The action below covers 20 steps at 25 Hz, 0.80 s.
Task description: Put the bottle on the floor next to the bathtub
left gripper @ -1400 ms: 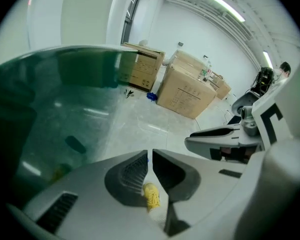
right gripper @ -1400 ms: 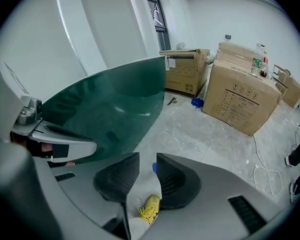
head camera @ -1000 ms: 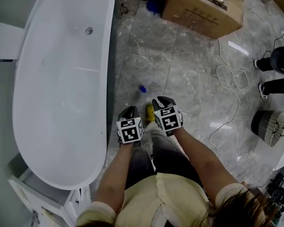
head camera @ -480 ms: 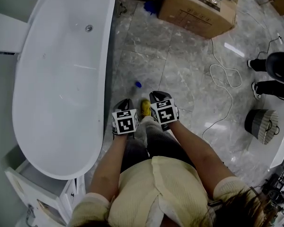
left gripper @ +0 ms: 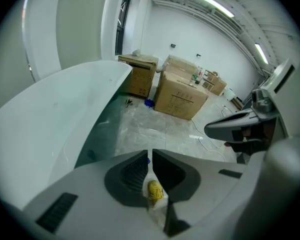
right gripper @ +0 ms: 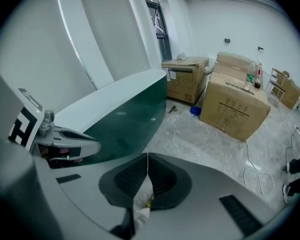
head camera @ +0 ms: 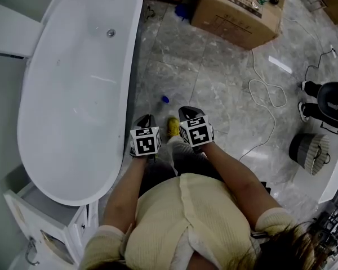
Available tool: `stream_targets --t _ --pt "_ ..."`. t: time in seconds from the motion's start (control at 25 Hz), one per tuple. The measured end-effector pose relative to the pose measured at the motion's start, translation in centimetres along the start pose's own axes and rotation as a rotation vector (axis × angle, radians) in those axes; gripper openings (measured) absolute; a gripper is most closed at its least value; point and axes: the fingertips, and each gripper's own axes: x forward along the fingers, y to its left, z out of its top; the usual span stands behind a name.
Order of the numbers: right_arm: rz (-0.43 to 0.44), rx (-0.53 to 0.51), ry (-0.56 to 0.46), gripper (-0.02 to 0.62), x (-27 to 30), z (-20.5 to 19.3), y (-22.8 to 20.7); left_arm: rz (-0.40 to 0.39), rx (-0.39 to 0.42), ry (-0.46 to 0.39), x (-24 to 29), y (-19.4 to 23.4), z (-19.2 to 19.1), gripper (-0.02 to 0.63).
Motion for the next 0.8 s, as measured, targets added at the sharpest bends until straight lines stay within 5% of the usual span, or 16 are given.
stream_targets --t 0.8 --pt "0.015 -0.002 0.017 0.031 0.2 0.5 -0.7 -0.001 -0.043 -0.013 -1.1 0.1 0.8 0.080"
